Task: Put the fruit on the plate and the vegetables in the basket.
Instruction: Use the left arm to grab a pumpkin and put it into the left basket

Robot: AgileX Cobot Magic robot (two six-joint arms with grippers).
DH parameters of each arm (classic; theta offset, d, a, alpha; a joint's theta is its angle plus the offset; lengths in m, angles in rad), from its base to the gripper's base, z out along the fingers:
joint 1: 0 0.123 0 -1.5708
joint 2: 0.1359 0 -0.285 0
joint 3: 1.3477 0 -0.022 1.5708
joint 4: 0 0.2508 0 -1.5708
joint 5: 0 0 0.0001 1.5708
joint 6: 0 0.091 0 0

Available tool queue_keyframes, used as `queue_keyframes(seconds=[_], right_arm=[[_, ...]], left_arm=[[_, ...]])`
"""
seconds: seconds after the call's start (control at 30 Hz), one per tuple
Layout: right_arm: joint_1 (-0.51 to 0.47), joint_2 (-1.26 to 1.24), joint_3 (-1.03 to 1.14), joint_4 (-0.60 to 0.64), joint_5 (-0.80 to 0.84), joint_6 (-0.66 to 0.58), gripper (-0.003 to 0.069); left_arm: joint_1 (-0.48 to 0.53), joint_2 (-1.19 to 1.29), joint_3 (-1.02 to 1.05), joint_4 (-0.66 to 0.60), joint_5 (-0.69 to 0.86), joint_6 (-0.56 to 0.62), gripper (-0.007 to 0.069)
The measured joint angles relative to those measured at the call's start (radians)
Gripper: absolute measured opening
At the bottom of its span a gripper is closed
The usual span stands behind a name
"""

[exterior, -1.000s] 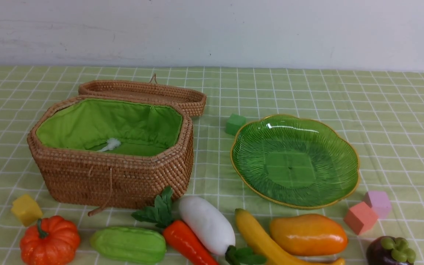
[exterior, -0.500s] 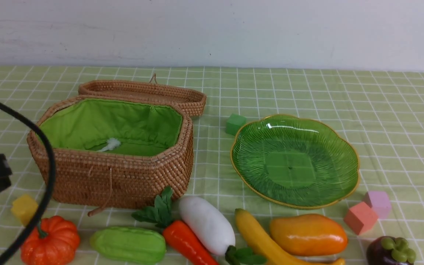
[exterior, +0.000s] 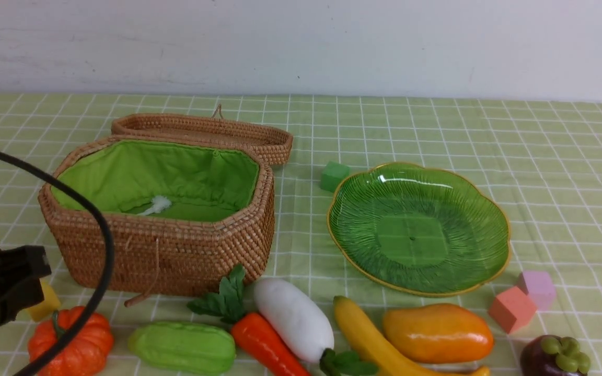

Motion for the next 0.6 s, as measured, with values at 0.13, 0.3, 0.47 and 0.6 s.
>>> queue_keyframes(seconds=[0.13, 0.3, 0.47, 0.6], right_arm=[[0.000, 0.000, 0.000, 0.000, 0.000, 0.000, 0.0240], [0.000, 0.000, 0.000, 0.000, 0.000, 0.000, 0.0240], [0.000, 0.000, 0.000, 0.000, 0.000, 0.000, 0.0240], [0.000, 0.000, 0.000, 0.000, 0.000, 0.000, 0.0240]], left_arm=[[0.000, 0.000, 0.000, 0.000, 0.072, -0.045, 0.0313], [0.000, 0.000, 0.000, 0.000, 0.102, -0.060, 0.0383], [0.000, 0.000, 0.000, 0.012, 0.075, -0.060, 0.0431], [0.000, 0.000, 0.000, 0.013, 0.044, -0.061, 0.0438]])
